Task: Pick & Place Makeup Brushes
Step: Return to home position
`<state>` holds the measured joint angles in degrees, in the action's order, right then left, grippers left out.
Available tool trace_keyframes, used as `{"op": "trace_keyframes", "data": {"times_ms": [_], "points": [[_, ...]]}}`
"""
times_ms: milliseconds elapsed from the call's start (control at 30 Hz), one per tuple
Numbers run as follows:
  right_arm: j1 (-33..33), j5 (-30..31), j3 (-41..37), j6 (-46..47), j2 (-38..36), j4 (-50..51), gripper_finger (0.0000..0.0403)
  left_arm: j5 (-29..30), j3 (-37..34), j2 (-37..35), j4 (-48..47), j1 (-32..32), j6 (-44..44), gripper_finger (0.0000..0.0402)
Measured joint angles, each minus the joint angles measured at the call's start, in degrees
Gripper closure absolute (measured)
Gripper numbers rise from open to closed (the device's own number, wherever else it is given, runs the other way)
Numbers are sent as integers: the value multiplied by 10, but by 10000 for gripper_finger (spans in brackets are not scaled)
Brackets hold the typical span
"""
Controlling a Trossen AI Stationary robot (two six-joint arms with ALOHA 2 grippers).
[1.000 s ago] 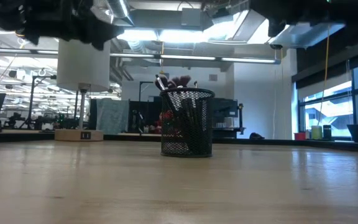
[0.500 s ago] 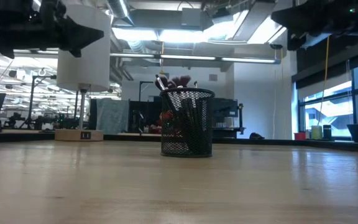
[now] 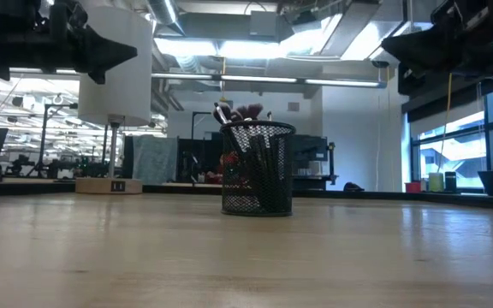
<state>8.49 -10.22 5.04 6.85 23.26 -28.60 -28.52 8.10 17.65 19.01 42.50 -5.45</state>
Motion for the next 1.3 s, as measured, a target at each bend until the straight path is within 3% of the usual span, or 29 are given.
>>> {"op": "trace_keyframes", "data": {"times_ms": [600,733,900,1033,1300], "points": [[0,-3,0,0,-132,131,402,1,0,-169,-157,0,-15,397],[0,-5,1,-5,-156,158,402,5,-3,-176,-167,-2,-25,400],[0,-4,1,-14,-156,156,402,69,-77,-174,-40,-26,-91,398],[0,-4,1,-18,-155,157,402,135,-76,-165,-66,-68,-88,400],[0,-5,1,-36,-156,202,401,195,-76,-166,-64,-175,-72,400]]}}
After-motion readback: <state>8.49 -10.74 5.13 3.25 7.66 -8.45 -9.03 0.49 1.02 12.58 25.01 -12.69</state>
